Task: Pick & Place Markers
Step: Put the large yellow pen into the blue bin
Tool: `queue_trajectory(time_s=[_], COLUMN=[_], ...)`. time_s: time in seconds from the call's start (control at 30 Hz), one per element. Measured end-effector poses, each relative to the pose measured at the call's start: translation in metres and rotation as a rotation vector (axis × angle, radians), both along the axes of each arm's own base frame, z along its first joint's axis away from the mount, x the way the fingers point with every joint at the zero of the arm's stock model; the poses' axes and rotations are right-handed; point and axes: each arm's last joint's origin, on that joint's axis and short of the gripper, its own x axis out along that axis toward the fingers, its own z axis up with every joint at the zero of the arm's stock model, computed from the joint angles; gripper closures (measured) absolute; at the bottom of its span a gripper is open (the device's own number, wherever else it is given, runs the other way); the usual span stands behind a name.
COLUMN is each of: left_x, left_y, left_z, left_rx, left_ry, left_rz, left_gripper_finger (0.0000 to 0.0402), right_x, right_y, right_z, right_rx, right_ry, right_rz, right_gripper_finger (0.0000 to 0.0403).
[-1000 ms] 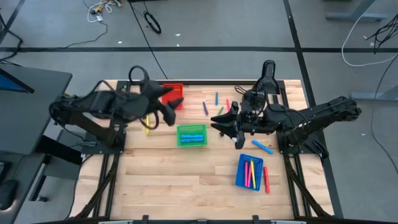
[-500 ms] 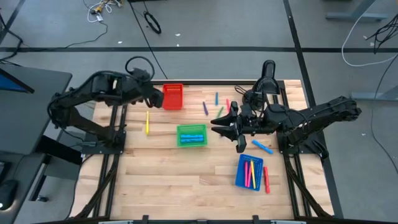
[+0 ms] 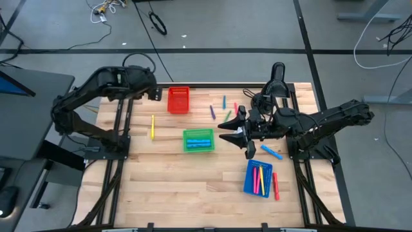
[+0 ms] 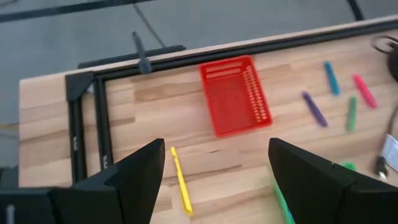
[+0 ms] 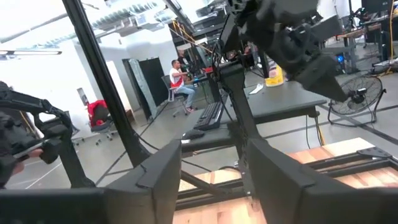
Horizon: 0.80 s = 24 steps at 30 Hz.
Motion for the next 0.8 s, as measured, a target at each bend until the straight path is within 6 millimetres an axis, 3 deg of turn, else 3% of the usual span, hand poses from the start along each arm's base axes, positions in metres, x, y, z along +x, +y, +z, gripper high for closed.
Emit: queue_trajectory(time_s=[0.27, 0.8], left_x=[-0.005, -0.022], left_y=[0.018, 0.047], left_z=[-0.008, -0.010], left_rx=[-0.014, -0.056], left_ry=[0.039, 0.058], left_rz=[0.082, 0.180], left_gripper_finger=[0.0108, 0.0108], right_x=[0.000, 0.000], right_y=[0.003, 0.003], right_z=[0.000, -0.005], right_rx=[-0.004, -0.013], right_ry=[0.003, 0.050], right_rz=[0.094, 0.097], right_gripper_finger=[0.0195, 0.0195])
